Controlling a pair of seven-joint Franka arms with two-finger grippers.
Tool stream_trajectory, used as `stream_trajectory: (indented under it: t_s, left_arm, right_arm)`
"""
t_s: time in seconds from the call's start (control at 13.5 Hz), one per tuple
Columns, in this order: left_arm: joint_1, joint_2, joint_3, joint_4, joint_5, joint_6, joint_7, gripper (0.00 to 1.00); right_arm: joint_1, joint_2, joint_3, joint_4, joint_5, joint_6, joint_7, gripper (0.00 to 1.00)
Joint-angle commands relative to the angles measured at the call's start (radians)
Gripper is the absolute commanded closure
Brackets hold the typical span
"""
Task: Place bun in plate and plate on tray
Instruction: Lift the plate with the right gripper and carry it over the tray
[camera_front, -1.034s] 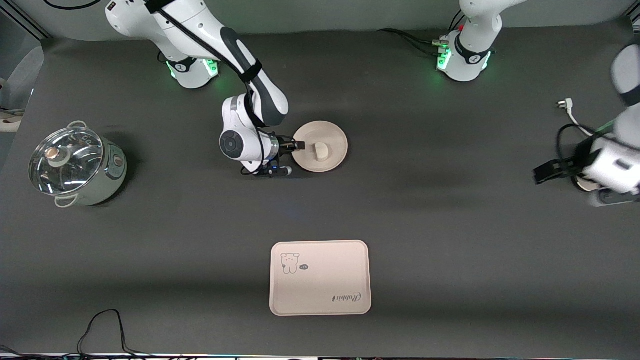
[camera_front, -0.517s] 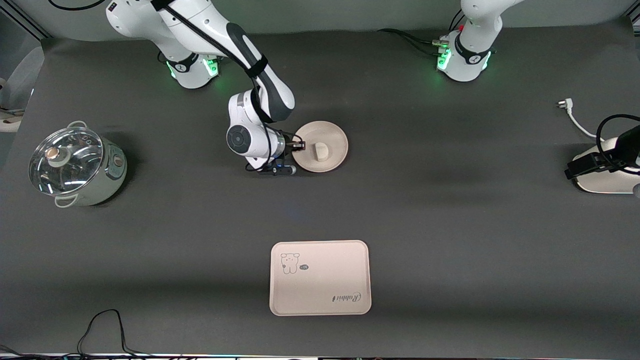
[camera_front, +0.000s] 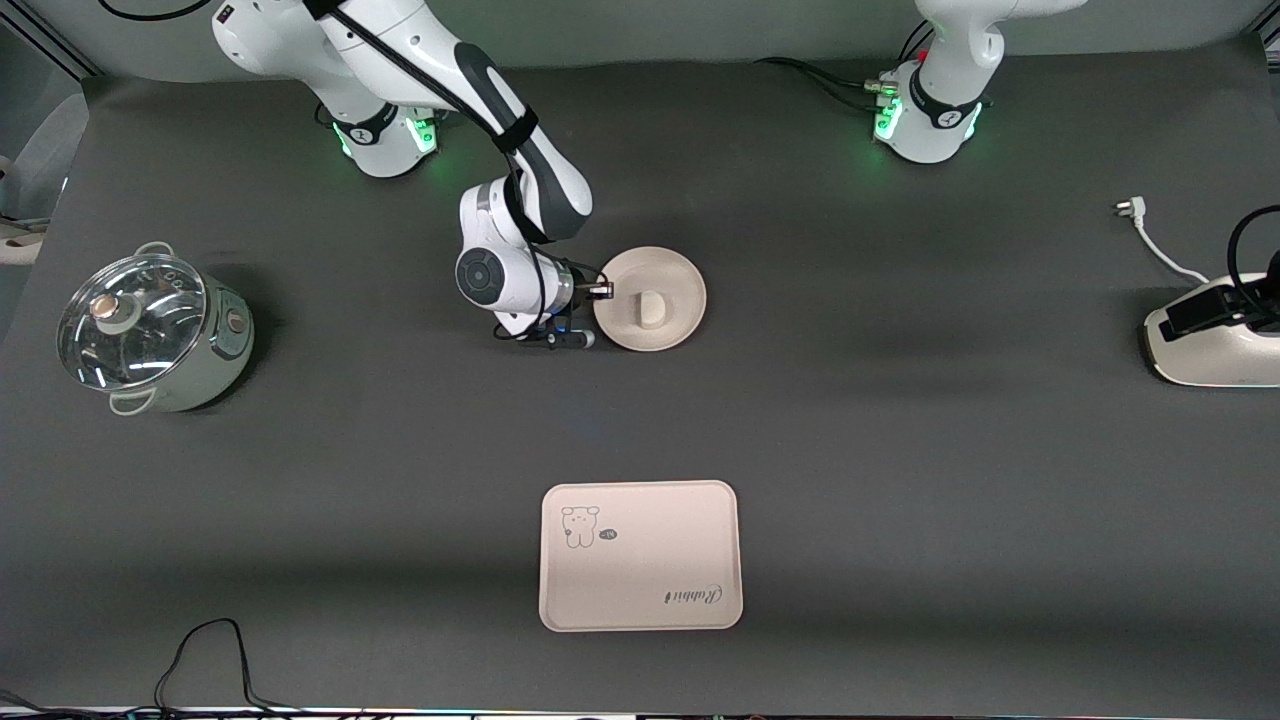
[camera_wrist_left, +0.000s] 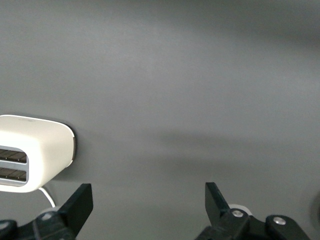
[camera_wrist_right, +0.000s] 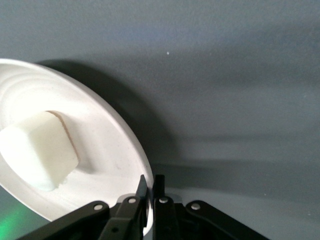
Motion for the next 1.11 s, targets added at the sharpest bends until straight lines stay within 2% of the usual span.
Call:
stream_trajectory:
  t_s: [0.0, 0.15, 0.37, 0.59, 0.66, 0.81, 1.03]
  left_arm:
    - [-0.034, -0.065, 0.022, -0.024, -0.013, -0.034, 0.013, 0.00]
    - [-0.046, -0.089, 0.009, -0.062, -0.010, -0.020, 0.013, 0.00]
    - [-0.048, -0.102, -0.017, -0.087, -0.010, -0.006, 0.013, 0.00]
    - [-0.057, -0.071, -0.029, -0.087, -0.010, 0.035, 0.000, 0.00]
    - [-0.057, -0.066, -0.031, -0.092, -0.010, 0.040, 0.006, 0.00]
    - [-0.059, -0.066, -0.032, -0.078, -0.013, 0.028, 0.000, 0.00]
    - [-0.059, -0.059, -0.035, -0.058, -0.026, 0.040, 0.013, 0.00]
  right_arm:
    - [-0.001, -0.036, -0.052, 0.012, 0.011, -0.064, 0.028, 1.00]
    - [0.001, -0.047, -0.097, 0.053, -0.005, -0.171, 0.025, 1.00]
    - [0.001, -0.064, -0.156, 0.120, -0.054, -0.263, 0.027, 1.00]
    - [0.002, -0.064, -0.242, 0.220, -0.064, -0.400, 0.027, 1.00]
    - [-0.001, -0.062, -0.264, 0.258, -0.093, -0.437, 0.025, 1.00]
    - [-0.021, -0.048, -0.285, 0.341, -0.111, -0.475, 0.031, 1.00]
    - [-0.088, -0.015, -0.285, 0.464, -0.102, -0.500, 0.050, 1.00]
